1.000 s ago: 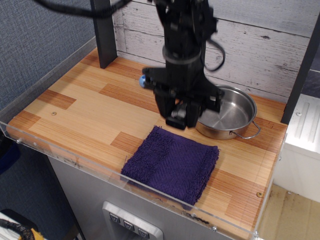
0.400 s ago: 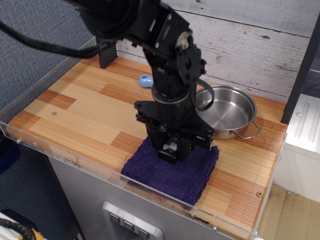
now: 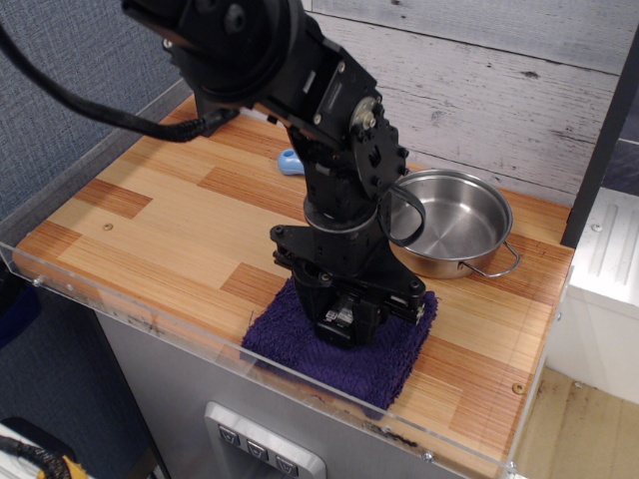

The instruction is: Place the sushi onto the purple piece of cloth

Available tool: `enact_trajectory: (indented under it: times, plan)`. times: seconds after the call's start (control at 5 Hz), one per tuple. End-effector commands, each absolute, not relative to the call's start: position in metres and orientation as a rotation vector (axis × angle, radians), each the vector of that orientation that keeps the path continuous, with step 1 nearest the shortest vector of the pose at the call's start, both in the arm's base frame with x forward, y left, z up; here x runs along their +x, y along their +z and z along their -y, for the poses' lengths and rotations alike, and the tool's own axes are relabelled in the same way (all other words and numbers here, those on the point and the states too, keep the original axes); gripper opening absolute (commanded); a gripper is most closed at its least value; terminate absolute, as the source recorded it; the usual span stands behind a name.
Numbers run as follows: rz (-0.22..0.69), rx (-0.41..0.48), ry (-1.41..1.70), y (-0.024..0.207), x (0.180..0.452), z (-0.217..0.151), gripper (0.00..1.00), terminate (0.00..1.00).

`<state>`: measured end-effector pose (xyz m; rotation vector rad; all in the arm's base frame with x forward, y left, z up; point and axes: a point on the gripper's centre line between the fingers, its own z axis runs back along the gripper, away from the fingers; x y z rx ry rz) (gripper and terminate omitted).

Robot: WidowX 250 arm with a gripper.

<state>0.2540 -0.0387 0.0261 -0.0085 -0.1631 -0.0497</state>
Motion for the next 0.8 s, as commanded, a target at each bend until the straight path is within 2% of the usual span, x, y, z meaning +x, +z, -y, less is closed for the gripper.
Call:
enact_trajectory:
  times: [0.0, 0.2, 0.6]
  plan:
    - [0.145, -0.027, -0.089, 0.027, 0.249, 0.039, 1.00, 0.00]
    - [0.108, 0.040, -0.056, 0.029, 0.247, 0.035, 1.00, 0.00]
    - [0.116, 0.049, -0.011, 0.038, 0.250, 0.033, 1.00, 0.00]
